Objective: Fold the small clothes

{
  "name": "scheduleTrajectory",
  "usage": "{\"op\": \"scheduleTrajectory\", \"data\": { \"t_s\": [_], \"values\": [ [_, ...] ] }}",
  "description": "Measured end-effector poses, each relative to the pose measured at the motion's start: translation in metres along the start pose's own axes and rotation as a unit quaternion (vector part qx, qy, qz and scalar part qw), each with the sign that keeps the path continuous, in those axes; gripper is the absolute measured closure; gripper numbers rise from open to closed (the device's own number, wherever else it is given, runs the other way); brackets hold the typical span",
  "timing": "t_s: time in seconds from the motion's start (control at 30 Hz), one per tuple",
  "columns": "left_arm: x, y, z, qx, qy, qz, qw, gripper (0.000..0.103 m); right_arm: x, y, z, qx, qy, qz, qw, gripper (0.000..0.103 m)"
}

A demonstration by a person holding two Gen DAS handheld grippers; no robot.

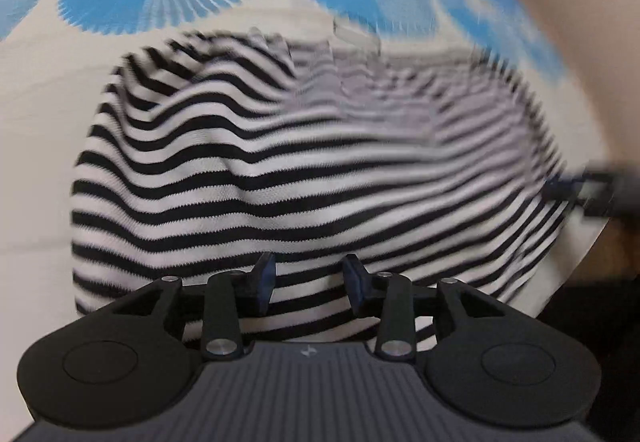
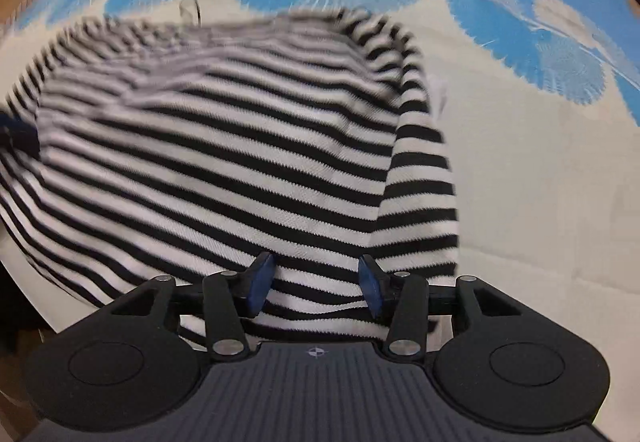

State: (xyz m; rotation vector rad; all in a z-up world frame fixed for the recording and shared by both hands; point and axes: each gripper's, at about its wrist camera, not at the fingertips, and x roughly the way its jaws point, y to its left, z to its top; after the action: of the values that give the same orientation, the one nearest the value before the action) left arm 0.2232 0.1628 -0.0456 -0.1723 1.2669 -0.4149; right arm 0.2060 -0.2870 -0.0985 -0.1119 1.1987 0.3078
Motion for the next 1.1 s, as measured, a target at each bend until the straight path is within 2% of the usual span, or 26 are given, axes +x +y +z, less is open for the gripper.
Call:
{"op": "scheduleTrajectory", "data": {
  "t_s": [0.07,0.1,0.13,0.2,0.27,0.33,0.4,0.47,0.5,0.53,0.6,0.63,0.7,0.8,0.97,1.03,1.1],
  "values": [
    [-0.016,0.009,-0.006,-0.019,-0.012,-0.024,0.9995,0.062,-0.016,-0.009,-0.004,0.034,-0.02,0.014,0.999,0.055],
    [-0.019,0.009,-0.009,-0.019,-0.002,-0.019,0.9996,0.062,-0.019,-0.01,-0.008,0.032,-0.019,0.007,0.999,0.055],
    [-0.018,0.011,-0.014,-0.015,0.017,-0.003,0.9997,0.062,-0.016,-0.007,-0.011,0.02,-0.005,-0.007,1.0,0.055],
    [-0.008,0.012,-0.027,-0.006,0.065,0.037,0.9972,0.066,0.0,-0.003,-0.022,-0.016,0.053,-0.041,0.998,0.055],
    [0.0,0.014,-0.036,0.01,0.092,0.061,0.9938,0.065,0.001,0.002,-0.026,-0.035,0.06,-0.048,0.996,0.054],
    [-0.013,0.022,-0.034,-0.012,0.068,0.038,0.9969,0.065,-0.009,0.002,-0.022,-0.021,0.038,-0.054,0.998,0.055],
    [-0.038,0.041,-0.028,-0.075,0.012,0.008,0.9971,0.064,-0.034,0.001,-0.015,0.003,-0.012,-0.065,0.998,0.055],
    [-0.063,0.065,-0.026,-0.142,-0.054,-0.024,0.9881,0.058,-0.067,0.002,-0.01,0.03,-0.084,-0.075,0.993,0.053],
    [-0.072,0.073,-0.029,-0.169,-0.071,-0.028,0.9827,0.052,-0.086,0.003,-0.009,0.045,-0.127,-0.076,0.988,0.052],
    [-0.076,0.084,-0.029,-0.197,-0.084,-0.02,0.9766,0.052,-0.101,0.003,-0.01,0.058,-0.162,-0.073,0.982,0.052],
    [-0.074,0.097,-0.029,-0.224,-0.079,-0.006,0.9713,0.049,-0.112,-0.002,-0.012,0.08,-0.199,-0.072,0.974,0.049],
    [-0.068,0.102,-0.027,-0.23,-0.071,-0.003,0.9707,0.047,-0.115,-0.005,-0.019,0.096,-0.208,-0.073,0.971,0.049],
    [-0.058,0.108,-0.028,-0.234,-0.049,0.004,0.9711,0.037,-0.108,-0.01,-0.021,0.123,-0.187,-0.075,0.972,0.05],
    [-0.039,0.118,-0.024,-0.233,-0.032,0.006,0.972,0.025,-0.106,-0.014,-0.024,0.146,-0.19,-0.084,0.967,0.05],
    [-0.007,0.127,-0.019,-0.25,-0.021,-0.015,0.968,0.024,-0.094,-0.014,-0.022,0.14,-0.172,-0.096,0.97,0.05],
    [-0.001,0.123,-0.015,-0.235,-0.028,-0.022,0.9715,0.025,-0.096,-0.015,-0.023,0.14,-0.171,-0.096,0.971,0.05],
    [0.006,0.116,-0.01,-0.214,-0.03,-0.03,0.976,0.033,-0.096,-0.02,-0.023,0.141,-0.173,-0.098,0.97,0.05]
  ]
}}
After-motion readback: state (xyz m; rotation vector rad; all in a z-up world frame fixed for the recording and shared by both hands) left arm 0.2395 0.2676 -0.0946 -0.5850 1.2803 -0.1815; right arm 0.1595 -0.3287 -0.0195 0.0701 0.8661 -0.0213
